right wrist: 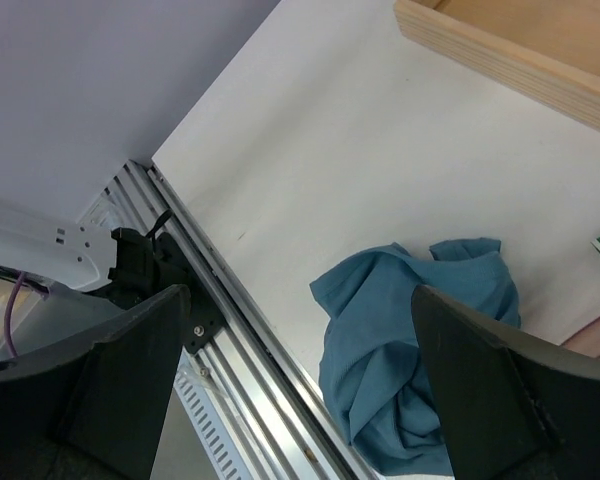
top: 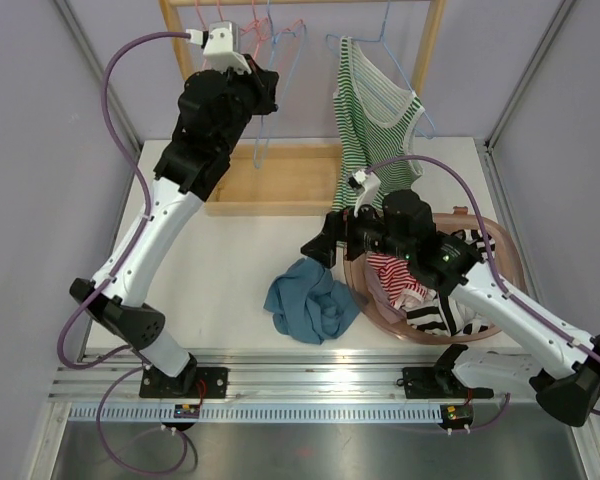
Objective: Remove the tank top from the hanger
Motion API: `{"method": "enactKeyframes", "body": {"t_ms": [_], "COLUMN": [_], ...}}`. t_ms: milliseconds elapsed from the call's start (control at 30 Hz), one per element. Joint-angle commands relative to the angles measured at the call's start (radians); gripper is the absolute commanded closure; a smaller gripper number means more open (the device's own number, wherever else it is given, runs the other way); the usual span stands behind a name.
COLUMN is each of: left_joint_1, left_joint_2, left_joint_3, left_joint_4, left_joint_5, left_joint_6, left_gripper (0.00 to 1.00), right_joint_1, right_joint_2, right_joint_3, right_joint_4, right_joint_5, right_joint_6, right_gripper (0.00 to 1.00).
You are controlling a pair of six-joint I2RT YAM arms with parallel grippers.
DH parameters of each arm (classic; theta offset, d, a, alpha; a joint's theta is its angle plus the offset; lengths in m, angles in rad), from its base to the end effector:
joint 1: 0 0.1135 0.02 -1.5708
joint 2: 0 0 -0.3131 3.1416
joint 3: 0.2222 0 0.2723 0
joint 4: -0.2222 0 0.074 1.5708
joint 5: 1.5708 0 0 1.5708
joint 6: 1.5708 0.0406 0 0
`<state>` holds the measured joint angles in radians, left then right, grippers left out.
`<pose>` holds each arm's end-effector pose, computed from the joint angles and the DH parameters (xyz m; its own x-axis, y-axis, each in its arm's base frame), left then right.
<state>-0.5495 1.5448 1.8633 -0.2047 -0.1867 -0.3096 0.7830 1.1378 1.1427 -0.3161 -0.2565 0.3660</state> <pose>0.3096 -0.1808 0.5796 -0.0162 -0.3411 -0.9399 0.3685 0.8718 -0.3228 0.1783 0.1920 0.4243 -0.5081 -0.0173 -0.8611 -0.7193 0.5584 0.4132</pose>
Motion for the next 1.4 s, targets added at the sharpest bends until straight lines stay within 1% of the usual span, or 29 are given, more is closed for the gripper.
{"method": "enactKeyframes", "body": {"t_ms": [0, 33, 100, 133, 200, 233, 333, 533, 633, 667, 700, 733, 800, 833, 933, 967, 1033, 1100, 1133, 1167, 1233, 1367], "left_joint_1": [0.023, 0.034, 0.049, 0.056, 0.074, 0.079, 0.100, 0.125, 0.126, 0.126, 0.126, 0.126, 0.126, 0.126, 0.126, 0.126, 0.126, 0.126, 0.126, 0.126, 0.126, 0.126], "left_joint_2": [0.084, 0.134, 0.178, 0.205, 0.279, 0.300, 0.363, 0.434, 0.442, 0.439, 0.431, 0.410, 0.385, 0.368, 0.305, 0.269, 0.232, 0.172, 0.149, 0.132, 0.059, 0.003], "left_joint_3": [0.213, 0.246, 0.304, 0.362, 0.417, 0.471, 0.531, 0.585, 0.605, 0.599, 0.579, 0.567, 0.515, 0.496, 0.435, 0.419, 0.364, 0.326, 0.286, 0.265, 0.200, 0.149], "left_joint_4": [-0.081, -0.105, -0.122, -0.130, -0.154, -0.159, -0.162, -0.145, -0.154, -0.151, -0.151, -0.150, -0.139, -0.137, -0.133, -0.131, -0.122, -0.113, -0.108, -0.093, -0.062, -0.076], "left_joint_5": [0.024, 0.024, 0.024, 0.012, 0.013, 0.013, 0.015, 0.053, 0.064, 0.067, 0.070, 0.076, 0.090, 0.095, 0.124, 0.133, 0.159, 0.180, 0.194, 0.216, 0.266, 0.317], "left_joint_6": [0.014, 0.015, 0.020, 0.023, 0.024, 0.024, 0.011, -0.014, -0.023, -0.028, -0.034, -0.036, -0.037, -0.039, -0.043, -0.043, -0.057, -0.068, -0.075, -0.083, -0.098, -0.112], "left_gripper": [1.00, 1.00, 1.00, 1.00, 1.00, 1.00, 1.00, 1.00, 1.00, 0.98, 0.91, 0.82, 0.79, 0.73, 0.63, 0.55, 0.47, 0.24, 0.07, 0.01, 0.01, 0.01], "right_joint_1": [0.005, 0.005, 0.007, 0.007, 0.005, 0.005, 0.005, 0.005, 0.005, 0.005, 0.005, 0.005, 0.005, 0.005, 0.010, 0.013, 0.028, 0.048, 0.071, 0.081, 0.110, 0.150], "right_joint_2": [-0.068, -0.079, -0.107, -0.115, -0.128, -0.133, -0.128, -0.130, -0.122, -0.112, -0.107, -0.096, -0.066, -0.052, 0.006, 0.035, 0.065, 0.120, 0.161, 0.181, 0.241, 0.329], "right_joint_3": [-0.055, -0.063, -0.077, -0.078, -0.078, -0.075, -0.063, -0.100, -0.115, -0.118, -0.118, -0.115, -0.104, -0.101, -0.089, -0.092, -0.097, -0.095, -0.093, -0.090, -0.081, -0.075], "right_joint_4": [-0.006, -0.005, -0.012, -0.015, -0.034, -0.041, -0.064, -0.057, -0.049, -0.046, -0.052, -0.058, -0.081, -0.087, -0.129, -0.132, -0.133, -0.141, -0.140, -0.141, -0.149, -0.138], "right_joint_5": [0.045, 0.043, 0.042, 0.042, 0.048, 0.051, 0.053, 0.042, 0.042, 0.043, 0.045, 0.048, 0.065, 0.074, 0.112, 0.121, 0.151, 0.201, 0.218, 0.250, 0.310, 0.361], "right_joint_6": [0.011, 0.022, 0.027, 0.027, 0.015, 0.010, 0.002, 0.013, 0.019, 0.019, 0.014, 0.010, -0.002, -0.004, -0.013, -0.016, -0.015, -0.013, -0.015, -0.012, -0.010, -0.007], "right_gripper": [0.00, 0.00, 0.01, 0.01, 0.00, 0.01, 0.00, 0.01, 0.01, 0.01, 0.01, 0.01, 0.01, 0.01, 0.01, 0.01, 0.01, 0.01, 0.00, 0.00, 0.01, 0.00]}}
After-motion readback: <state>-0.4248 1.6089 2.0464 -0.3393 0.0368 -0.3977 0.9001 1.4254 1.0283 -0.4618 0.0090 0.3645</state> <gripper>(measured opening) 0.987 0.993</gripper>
